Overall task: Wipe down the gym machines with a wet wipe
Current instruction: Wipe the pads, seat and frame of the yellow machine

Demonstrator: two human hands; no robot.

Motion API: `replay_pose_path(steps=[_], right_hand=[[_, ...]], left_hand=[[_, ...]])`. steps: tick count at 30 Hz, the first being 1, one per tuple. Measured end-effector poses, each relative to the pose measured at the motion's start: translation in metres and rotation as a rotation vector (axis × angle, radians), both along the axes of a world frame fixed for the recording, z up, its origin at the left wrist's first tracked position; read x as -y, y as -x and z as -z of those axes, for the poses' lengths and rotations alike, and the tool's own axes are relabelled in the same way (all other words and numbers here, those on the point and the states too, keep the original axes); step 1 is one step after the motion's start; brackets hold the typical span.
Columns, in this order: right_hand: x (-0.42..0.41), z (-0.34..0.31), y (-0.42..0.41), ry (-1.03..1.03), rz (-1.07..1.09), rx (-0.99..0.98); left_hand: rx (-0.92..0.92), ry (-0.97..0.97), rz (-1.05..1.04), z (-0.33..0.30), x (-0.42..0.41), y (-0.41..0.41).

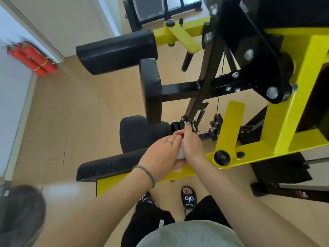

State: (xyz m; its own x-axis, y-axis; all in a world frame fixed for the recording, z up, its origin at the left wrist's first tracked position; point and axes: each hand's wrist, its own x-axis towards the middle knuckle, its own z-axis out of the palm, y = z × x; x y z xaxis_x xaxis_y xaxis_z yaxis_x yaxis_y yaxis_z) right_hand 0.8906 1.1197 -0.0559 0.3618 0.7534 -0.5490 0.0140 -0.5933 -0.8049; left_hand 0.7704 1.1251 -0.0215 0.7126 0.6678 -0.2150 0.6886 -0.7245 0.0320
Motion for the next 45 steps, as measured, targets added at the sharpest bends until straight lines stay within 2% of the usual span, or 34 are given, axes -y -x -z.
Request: replay_pose_path(steps=[5, 8, 14, 17, 21, 24, 28, 33, 36, 40, 43, 45], right_hand=[[0.001, 0.005, 0.008, -0.062, 0.026, 0.038], [0.001, 0.006, 0.008, -0.072, 0.036, 0.026], [0.002, 0.003, 0.006, -0.046, 0.039, -0.004], [0.002, 0.003, 0.007, -0.039, 0.054, -0.015], [0.002, 0.006, 0.007, -0.037, 0.049, -0.017], [0.004, 0.006, 0.006, -0.063, 0.045, -0.022], [0.004, 0.009, 0.007, -0.074, 0.042, -0.05], [0.0, 0.008, 0.007, -0.07, 0.048, -0.024], [0.0, 0.009, 0.004, -0.046, 0.03, -0.038], [0.001, 0.012, 0.005, -0.057, 0.019, -0.05], [0.001, 0.013, 0.006, -0.054, 0.034, -0.082], [0.0, 0.013, 0.008, -0.06, 0.043, -0.076]], left_hand=[[0.044, -0.151, -0.1, -0.007, 0.017, 0.043], [0.042, -0.184, -0.045, -0.004, 0.023, 0.045], [-0.188, -0.082, 0.117, 0.008, 0.01, 0.026], [-0.153, -0.146, 0.143, 0.008, 0.004, 0.015], [-0.112, -0.099, 0.116, 0.008, 0.001, 0.01], [-0.03, -0.066, 0.089, 0.007, -0.003, 0.049], [-0.121, -0.171, 0.085, 0.002, -0.005, 0.107], [-0.062, -0.209, 0.137, 0.009, -0.004, 0.038], [-0.068, -0.159, 0.137, 0.011, 0.001, 0.003], [-0.073, -0.082, 0.033, 0.009, -0.003, 0.055], [-0.14, -0.165, 0.014, 0.001, -0.003, 0.11], [-0.158, -0.213, 0.041, 0.003, -0.003, 0.114]])
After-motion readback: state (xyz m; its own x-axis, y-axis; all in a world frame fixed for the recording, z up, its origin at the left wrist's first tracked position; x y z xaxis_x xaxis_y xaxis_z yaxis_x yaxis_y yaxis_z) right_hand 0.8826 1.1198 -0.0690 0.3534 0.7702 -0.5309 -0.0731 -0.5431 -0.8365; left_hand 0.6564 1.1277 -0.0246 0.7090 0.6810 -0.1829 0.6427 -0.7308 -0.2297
